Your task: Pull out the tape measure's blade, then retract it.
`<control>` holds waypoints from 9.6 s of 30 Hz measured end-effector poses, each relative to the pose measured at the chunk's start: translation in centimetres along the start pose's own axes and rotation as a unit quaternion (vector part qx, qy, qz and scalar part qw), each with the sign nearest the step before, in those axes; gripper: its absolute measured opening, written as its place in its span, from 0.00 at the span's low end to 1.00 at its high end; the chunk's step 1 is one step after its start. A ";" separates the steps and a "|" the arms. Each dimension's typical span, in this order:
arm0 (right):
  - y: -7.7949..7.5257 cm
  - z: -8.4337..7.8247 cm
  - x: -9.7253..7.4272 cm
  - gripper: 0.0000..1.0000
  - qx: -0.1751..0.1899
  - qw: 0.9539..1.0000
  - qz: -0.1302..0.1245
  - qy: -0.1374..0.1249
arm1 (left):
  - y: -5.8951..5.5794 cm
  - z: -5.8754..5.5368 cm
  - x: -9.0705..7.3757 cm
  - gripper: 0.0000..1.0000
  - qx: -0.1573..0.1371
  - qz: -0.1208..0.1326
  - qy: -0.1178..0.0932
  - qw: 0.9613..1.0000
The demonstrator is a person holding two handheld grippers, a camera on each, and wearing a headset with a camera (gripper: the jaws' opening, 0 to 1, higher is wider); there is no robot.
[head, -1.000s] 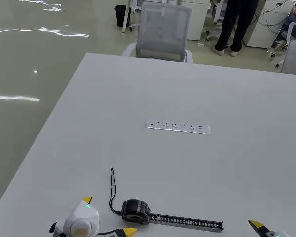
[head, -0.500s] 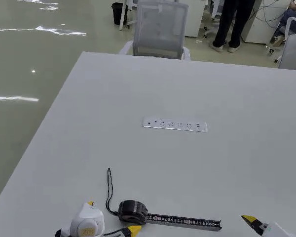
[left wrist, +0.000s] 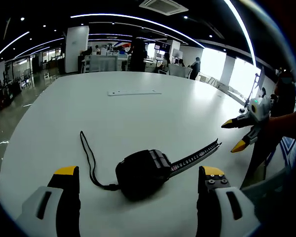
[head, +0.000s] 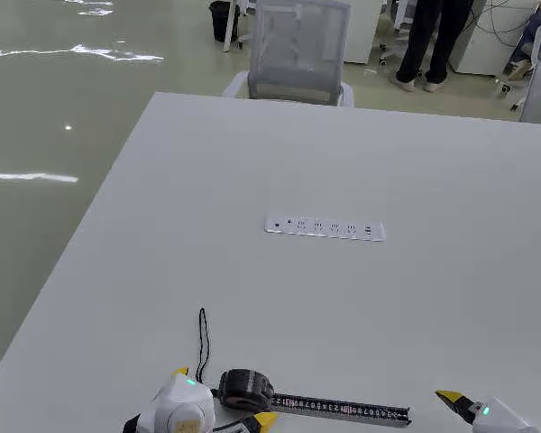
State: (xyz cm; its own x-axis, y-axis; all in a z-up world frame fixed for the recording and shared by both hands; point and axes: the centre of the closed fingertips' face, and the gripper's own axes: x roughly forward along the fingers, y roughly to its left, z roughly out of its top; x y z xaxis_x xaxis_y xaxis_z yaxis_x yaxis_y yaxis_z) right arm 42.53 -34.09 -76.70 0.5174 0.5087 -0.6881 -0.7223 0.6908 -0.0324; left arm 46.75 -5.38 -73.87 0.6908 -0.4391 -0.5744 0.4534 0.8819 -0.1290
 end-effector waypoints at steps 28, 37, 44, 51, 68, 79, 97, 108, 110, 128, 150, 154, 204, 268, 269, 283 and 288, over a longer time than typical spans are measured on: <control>-0.3 -0.8 2.8 0.42 -0.049 0.997 0.045 0.051 | -1.2 -0.1 2.5 0.98 -0.003 0.018 0.007 1.000; 0.1 -1.8 3.4 0.35 -0.076 0.991 0.074 0.083 | -0.9 -0.5 2.9 0.98 -0.007 0.020 0.011 1.000; -0.2 -2.0 3.9 0.30 -0.086 0.989 0.082 0.092 | -0.8 -0.8 2.7 0.98 -0.008 0.022 0.013 1.000; -0.5 -2.1 4.2 0.29 -0.100 0.984 0.100 0.109 | -0.8 -0.9 2.8 0.97 -0.008 0.020 0.015 1.000; 0.2 -2.3 4.4 0.15 -0.112 0.976 0.129 0.135 | -1.2 -1.1 2.8 0.97 -0.003 0.020 0.015 1.000; 0.1 -2.4 4.5 0.15 -0.118 0.974 0.129 0.143 | -0.8 -1.1 3.8 0.95 -0.038 0.034 0.022 0.998; 0.1 -2.4 4.5 0.14 -0.117 0.974 0.124 0.149 | 0.0 -1.6 5.6 0.90 -0.082 0.062 0.038 0.994; 0.3 -2.2 4.3 0.14 -0.114 0.975 0.121 0.151 | -0.2 -2.4 5.9 0.75 -0.050 0.067 0.053 0.995; 0.3 -2.3 4.4 0.14 -0.113 0.975 0.121 0.151 | -0.2 -2.5 5.9 0.74 -0.053 0.066 0.054 0.995; 0.2 -2.3 4.4 0.14 -0.112 0.975 0.121 0.152 | -0.5 -2.7 6.1 0.68 -0.016 0.057 0.071 0.996; 0.5 -2.3 4.4 0.14 -0.112 0.975 0.120 0.150 | -0.5 -2.7 6.0 0.66 -0.020 0.055 0.065 0.996; 0.7 -2.1 4.4 0.14 -0.111 0.975 0.120 0.150 | -0.5 -2.7 5.9 0.65 -0.024 0.051 0.066 0.996; 1.4 -1.3 5.5 0.14 -0.106 0.975 0.126 0.151 | -0.6 -2.9 6.1 0.65 -0.024 0.034 0.073 0.996; 2.9 0.5 7.5 0.14 -0.114 0.974 0.138 0.140 | -0.6 -2.8 6.0 0.65 -0.030 0.033 0.077 0.996; 3.0 0.5 7.5 0.14 -0.114 0.974 0.137 0.139 | -0.6 -2.8 6.0 0.65 -0.030 0.033 0.077 0.996; 3.5 0.9 7.7 0.14 -0.113 0.975 0.136 0.136 | -0.5 -2.9 6.0 0.65 -0.033 0.035 0.077 0.996; 3.7 1.2 7.8 0.14 -0.114 0.975 0.137 0.136 | -0.5 -2.9 5.9 0.65 -0.034 0.034 0.077 0.996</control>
State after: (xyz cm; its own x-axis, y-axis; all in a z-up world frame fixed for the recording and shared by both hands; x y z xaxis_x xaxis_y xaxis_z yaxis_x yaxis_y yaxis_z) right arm 44.44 -27.01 -81.32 0.1720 0.4822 -0.8590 -0.9153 0.4006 0.0416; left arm 49.01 -7.92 -79.54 0.6213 -0.3501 -0.7010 0.3655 0.9208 -0.1359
